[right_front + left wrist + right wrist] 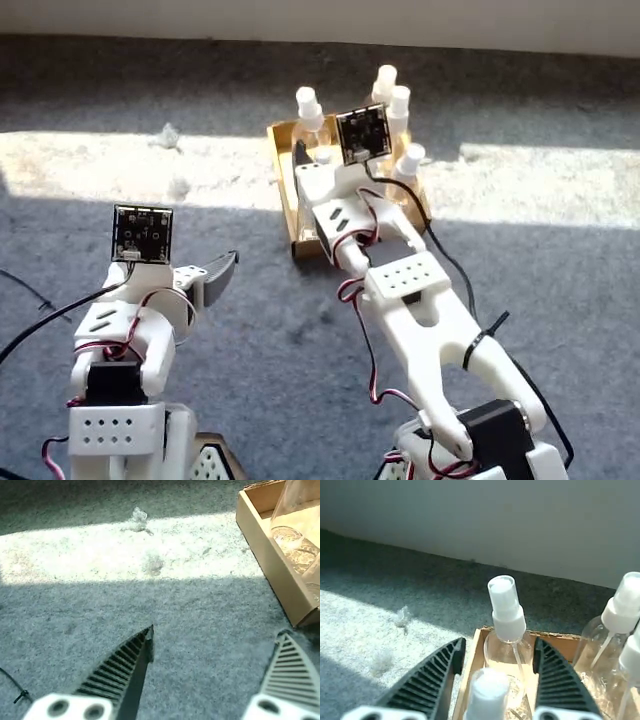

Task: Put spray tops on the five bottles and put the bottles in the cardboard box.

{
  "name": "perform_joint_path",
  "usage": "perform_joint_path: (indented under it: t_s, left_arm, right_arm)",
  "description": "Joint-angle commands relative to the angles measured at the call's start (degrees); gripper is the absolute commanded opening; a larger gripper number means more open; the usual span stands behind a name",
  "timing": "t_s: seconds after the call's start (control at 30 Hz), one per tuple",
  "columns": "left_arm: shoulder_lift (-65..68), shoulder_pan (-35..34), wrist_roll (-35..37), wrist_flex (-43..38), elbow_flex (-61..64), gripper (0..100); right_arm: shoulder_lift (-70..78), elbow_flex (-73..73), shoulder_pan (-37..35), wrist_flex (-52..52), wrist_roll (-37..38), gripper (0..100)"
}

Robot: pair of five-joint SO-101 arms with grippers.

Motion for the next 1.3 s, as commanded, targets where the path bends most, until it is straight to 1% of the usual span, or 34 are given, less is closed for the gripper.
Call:
perform_joint_path:
  t_s: [0.0, 0.17, 0.37, 0.4, 0.43, 0.5, 0.53, 0.57, 0.7, 0.8, 0.87, 0.93, 1.03, 1.17, 1.27]
  left_arm:
    - [0.31, -0.31, 0.18, -1.41, -0.22, 34]
    - [0.31, -0.31, 0.18, -1.41, -0.22, 34]
    - [-0.13, -0.84, 0.35, -1.41, -0.31, 34]
    - [-0.22, -0.84, 0.44, -1.32, -0.48, 34]
    - [-0.22, -1.45, 0.44, -1.23, -0.57, 34]
    - [-0.22, -2.68, 0.62, -1.32, -0.57, 34]
    - [-0.22, -2.86, 1.23, -1.41, -0.66, 34]
    - [-0.31, -2.86, 1.93, -1.41, -0.66, 34]
    - [-5.41, -2.95, 2.37, -1.05, -0.13, 34]
    - [-13.32, -2.95, 2.46, 1.05, 2.33, 34]
    - [-19.74, -2.77, 2.46, 2.55, 4.70, 34]
    - [-25.10, -2.77, 2.46, 3.60, 6.55, 34]
    - [-23.52, -2.86, 2.29, 3.87, 8.04, 34]
    - [-22.55, -2.95, 2.11, 3.52, 12.18, 34]
    - [-23.25, -3.21, 2.11, 3.52, 17.19, 34]
  right_arm:
    - [-3.12, -8.31, 0.48, 3.91, 0.62, 18.5]
    - [-3.12, -21.05, 0.22, 12.53, 0.62, 18.5]
    - [-4.35, -37.93, 0.48, 32.04, 0.62, 17.6]
    - [-5.93, -39.87, 0.31, 34.42, 0.62, 15.8]
    - [-7.87, -40.04, 0.22, 37.05, 0.44, 11.9]
    - [-13.05, -37.58, 0.22, 40.66, 0.70, 0.5]
    - [-16.22, -35.91, 0.22, 41.98, 0.70, 0.2]
    - [-19.47, -33.36, 0.48, 42.86, 0.70, 2.4]
    - [-33.63, -16.57, 1.71, 42.77, 0.70, 0.4]
    - [-44.88, -1.10, 2.51, 41.19, 0.79, 0.4]
    - [-52.70, 9.10, 4.53, 40.40, 0.97, 0.4]
    - [-60.88, 18.33, 6.20, 40.40, 3.60, 0.4]
    - [-73.45, 30.55, 8.57, 40.57, 9.41, 0.4]
    - [-90.24, 47.25, 13.41, 40.75, 12.40, 0.4]
    - [-86.73, 56.57, 17.19, 40.31, 12.13, 0.4]
